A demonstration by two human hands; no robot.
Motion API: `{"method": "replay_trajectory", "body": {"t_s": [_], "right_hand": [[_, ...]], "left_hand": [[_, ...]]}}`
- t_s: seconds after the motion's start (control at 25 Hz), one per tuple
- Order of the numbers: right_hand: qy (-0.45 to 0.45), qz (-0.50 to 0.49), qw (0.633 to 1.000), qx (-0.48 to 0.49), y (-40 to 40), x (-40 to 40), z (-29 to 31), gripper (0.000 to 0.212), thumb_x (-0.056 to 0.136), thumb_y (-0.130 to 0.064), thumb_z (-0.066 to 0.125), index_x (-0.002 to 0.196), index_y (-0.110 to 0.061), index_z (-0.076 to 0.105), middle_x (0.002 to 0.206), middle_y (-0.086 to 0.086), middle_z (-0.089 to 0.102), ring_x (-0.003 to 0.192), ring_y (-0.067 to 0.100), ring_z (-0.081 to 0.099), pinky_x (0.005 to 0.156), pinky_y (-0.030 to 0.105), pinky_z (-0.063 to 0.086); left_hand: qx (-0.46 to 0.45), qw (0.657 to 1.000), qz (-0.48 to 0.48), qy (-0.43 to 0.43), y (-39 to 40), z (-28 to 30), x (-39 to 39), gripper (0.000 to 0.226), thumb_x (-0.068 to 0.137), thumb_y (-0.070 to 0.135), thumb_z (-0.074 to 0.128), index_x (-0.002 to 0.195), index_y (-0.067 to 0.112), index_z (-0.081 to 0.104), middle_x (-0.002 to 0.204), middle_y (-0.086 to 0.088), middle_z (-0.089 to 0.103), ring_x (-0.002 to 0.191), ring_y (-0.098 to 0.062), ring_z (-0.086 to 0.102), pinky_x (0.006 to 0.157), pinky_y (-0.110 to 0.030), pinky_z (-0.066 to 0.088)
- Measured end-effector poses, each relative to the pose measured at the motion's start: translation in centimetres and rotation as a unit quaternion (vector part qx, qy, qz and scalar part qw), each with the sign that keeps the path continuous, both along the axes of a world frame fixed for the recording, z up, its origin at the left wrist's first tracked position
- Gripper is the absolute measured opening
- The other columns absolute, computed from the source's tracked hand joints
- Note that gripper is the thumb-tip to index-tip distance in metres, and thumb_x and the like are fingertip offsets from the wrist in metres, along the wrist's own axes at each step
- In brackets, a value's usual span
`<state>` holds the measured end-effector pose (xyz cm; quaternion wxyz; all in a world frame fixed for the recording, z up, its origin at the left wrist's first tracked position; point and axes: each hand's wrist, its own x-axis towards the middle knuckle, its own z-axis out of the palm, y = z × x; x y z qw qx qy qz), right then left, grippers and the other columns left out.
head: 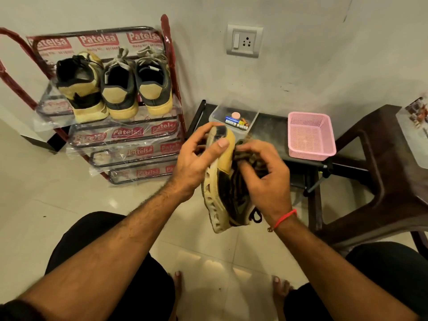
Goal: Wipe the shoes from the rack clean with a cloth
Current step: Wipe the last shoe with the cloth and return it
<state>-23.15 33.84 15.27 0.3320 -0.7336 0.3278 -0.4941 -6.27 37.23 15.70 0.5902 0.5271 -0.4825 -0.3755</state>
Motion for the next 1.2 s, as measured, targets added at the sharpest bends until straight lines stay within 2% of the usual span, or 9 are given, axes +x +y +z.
{"method": "replay_trajectory", "body": {"t_s": [0.12, 0.24, 0.36, 0.44, 0.56, 0.68, 0.84, 1.08, 1.2], "right_hand": [[-0.045, -0.02, 0.998, 0.041, 0.2, 0.1, 0.7, 0.028, 0.088, 0.005, 0.065, 0.108, -0.015, 0.066, 0.11, 0.0, 0.063, 0.109, 0.018, 0.062, 0.097, 0.041, 0.052], [-0.04, -0.003, 0.998, -0.053, 2.2, 0.2, 0.6, 0.024, 0.081, 0.006, 0.065, 0.104, -0.002, 0.067, 0.115, 0.012, 0.06, 0.114, 0.022, 0.059, 0.1, 0.031, 0.048], [-0.009, -0.007, 0.99, -0.141, 2.6, -0.1, 0.2, 0.02, 0.08, 0.0, 0.064, 0.099, 0.003, 0.069, 0.116, 0.018, 0.059, 0.115, 0.023, 0.058, 0.103, 0.022, 0.043], [-0.036, -0.007, 0.995, -0.094, 1.4, 0.2, 0.8, 0.021, 0.081, 0.006, 0.064, 0.1, -0.001, 0.069, 0.115, 0.014, 0.061, 0.115, 0.022, 0.06, 0.102, 0.029, 0.046], [-0.102, 0.013, 0.995, -0.007, 0.4, 0.6, 3.0, 0.026, 0.085, 0.01, 0.063, 0.105, -0.006, 0.067, 0.111, 0.009, 0.064, 0.112, 0.024, 0.062, 0.099, 0.045, 0.051], [-0.093, 0.014, 0.995, -0.021, 1.6, 0.2, 2.6, 0.024, 0.084, 0.01, 0.063, 0.105, 0.001, 0.067, 0.113, 0.012, 0.063, 0.113, 0.022, 0.061, 0.099, 0.036, 0.05], [-0.083, -0.022, 0.995, 0.051, 2.5, 0.2, 1.1, 0.022, 0.087, 0.003, 0.064, 0.107, -0.005, 0.069, 0.112, 0.007, 0.064, 0.11, 0.02, 0.062, 0.097, 0.042, 0.052], [-0.101, -0.038, 0.993, 0.055, 4.0, 1.1, 1.1, 0.024, 0.084, 0.006, 0.067, 0.104, -0.007, 0.07, 0.108, 0.004, 0.063, 0.108, 0.014, 0.061, 0.093, 0.028, 0.048], [-0.088, -0.033, 0.995, 0.03, 4.2, 1.5, 0.5, 0.026, 0.082, 0.005, 0.068, 0.104, -0.009, 0.071, 0.111, 0.004, 0.063, 0.112, 0.015, 0.061, 0.096, 0.033, 0.052]], "left_hand": [[-0.104, 0.983, 0.02, -0.149, 0.2, -0.7, -0.4, 0.052, 0.089, 0.04, 0.064, 0.13, 0.008, 0.06, 0.113, -0.007, 0.065, 0.102, -0.023, 0.065, 0.089, -0.042, 0.055], [-0.171, 0.963, 0.044, -0.202, 0.2, -0.4, 0.5, 0.059, 0.092, 0.05, 0.061, 0.13, 0.005, 0.058, 0.108, -0.013, 0.061, 0.094, -0.024, 0.061, 0.081, -0.032, 0.051], [-0.189, 0.961, 0.041, -0.197, 0.6, -0.5, 0.6, 0.064, 0.094, 0.058, 0.058, 0.129, 0.005, 0.056, 0.106, -0.011, 0.058, 0.088, -0.022, 0.059, 0.077, -0.027, 0.048], [-0.196, 0.963, 0.042, -0.182, 0.7, -0.5, 0.2, 0.065, 0.093, 0.058, 0.058, 0.129, 0.004, 0.056, 0.104, -0.012, 0.058, 0.086, -0.024, 0.058, 0.076, -0.03, 0.048], [-0.234, 0.949, 0.023, -0.21, 0.5, -0.5, -0.2, 0.063, 0.094, 0.057, 0.059, 0.126, 0.003, 0.057, 0.111, -0.016, 0.059, 0.098, -0.026, 0.061, 0.086, -0.034, 0.049], [-0.248, 0.947, 0.029, -0.201, 0.5, -0.1, -0.3, 0.063, 0.094, 0.059, 0.057, 0.127, 0.005, 0.055, 0.11, -0.014, 0.058, 0.097, -0.022, 0.059, 0.085, -0.033, 0.047], [-0.247, 0.942, 0.068, -0.219, 0.6, -0.2, -0.2, 0.062, 0.094, 0.061, 0.057, 0.128, 0.009, 0.054, 0.114, -0.013, 0.057, 0.099, -0.029, 0.059, 0.084, -0.041, 0.051], [-0.247, 0.942, 0.096, -0.204, 0.6, 0.2, 0.1, 0.057, 0.095, 0.058, 0.057, 0.129, 0.012, 0.054, 0.113, -0.018, 0.057, 0.095, -0.033, 0.058, 0.079, -0.045, 0.052], [-0.25, 0.947, 0.106, -0.171, 0.7, 0.2, 0.4, 0.055, 0.096, 0.055, 0.056, 0.129, 0.01, 0.054, 0.115, -0.012, 0.059, 0.092, -0.032, 0.058, 0.079, -0.047, 0.05]]}}
